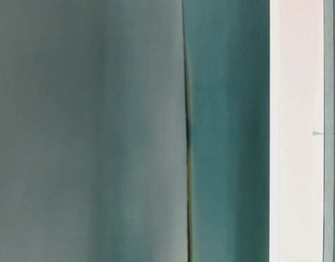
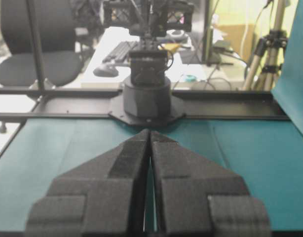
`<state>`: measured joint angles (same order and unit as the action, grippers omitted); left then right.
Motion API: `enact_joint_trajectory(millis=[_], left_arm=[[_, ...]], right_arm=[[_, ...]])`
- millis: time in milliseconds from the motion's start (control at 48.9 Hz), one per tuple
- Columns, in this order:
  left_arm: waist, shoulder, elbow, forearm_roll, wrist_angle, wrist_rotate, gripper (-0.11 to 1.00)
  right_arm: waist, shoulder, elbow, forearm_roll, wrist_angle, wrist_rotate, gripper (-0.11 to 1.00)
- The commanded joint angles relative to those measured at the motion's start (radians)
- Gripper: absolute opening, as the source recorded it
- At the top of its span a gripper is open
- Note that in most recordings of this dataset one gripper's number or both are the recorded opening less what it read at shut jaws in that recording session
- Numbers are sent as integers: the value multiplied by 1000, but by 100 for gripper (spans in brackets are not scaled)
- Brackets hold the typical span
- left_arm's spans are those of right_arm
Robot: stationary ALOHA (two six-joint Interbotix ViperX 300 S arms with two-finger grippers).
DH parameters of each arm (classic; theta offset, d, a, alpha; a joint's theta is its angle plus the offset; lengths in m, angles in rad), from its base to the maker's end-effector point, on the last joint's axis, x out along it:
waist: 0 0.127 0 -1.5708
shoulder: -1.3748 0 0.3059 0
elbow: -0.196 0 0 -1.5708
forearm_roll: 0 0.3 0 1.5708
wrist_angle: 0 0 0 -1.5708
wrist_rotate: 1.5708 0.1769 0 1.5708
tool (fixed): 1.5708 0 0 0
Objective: Lift a wooden board with both hands.
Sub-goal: 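Move both grippers inward and down toward the ends of the white board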
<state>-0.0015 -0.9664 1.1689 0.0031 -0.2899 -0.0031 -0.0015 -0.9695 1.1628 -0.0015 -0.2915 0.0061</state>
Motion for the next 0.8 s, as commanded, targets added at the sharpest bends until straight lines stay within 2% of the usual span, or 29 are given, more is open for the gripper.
enact_joint_trajectory(millis=[0, 61, 82, 143, 205, 307, 409, 553, 778], left_arm=[[-12, 46, -72, 0, 25, -57, 14], [-12, 75, -103, 11, 57, -86, 14], [-12, 83, -112, 12, 67, -92, 10], [-15, 103, -135, 14, 97, -104, 3], [-15, 117, -160, 14, 129, -109, -1], [-17, 135, -207, 14, 227, -114, -1], [-18, 169, -290, 14, 411, -115, -1], [-18, 239, -413, 14, 661, -117, -1], [-18, 379, -540, 14, 942, -117, -1]], right_arm=[[-9, 23, -23, 15, 0, 12, 10], [-14, 43, -60, 103, 71, 34, 12], [-17, 51, -74, 129, 104, 41, 9], [-37, 81, -124, 172, 210, 54, 2], [-46, 110, -175, 170, 313, 55, 1], [-58, 163, -261, 169, 451, 60, 1], [-61, 225, -333, 170, 568, 75, 1], [-63, 331, -417, 170, 792, 104, 1], [-60, 491, -538, 169, 1034, 104, 1]])
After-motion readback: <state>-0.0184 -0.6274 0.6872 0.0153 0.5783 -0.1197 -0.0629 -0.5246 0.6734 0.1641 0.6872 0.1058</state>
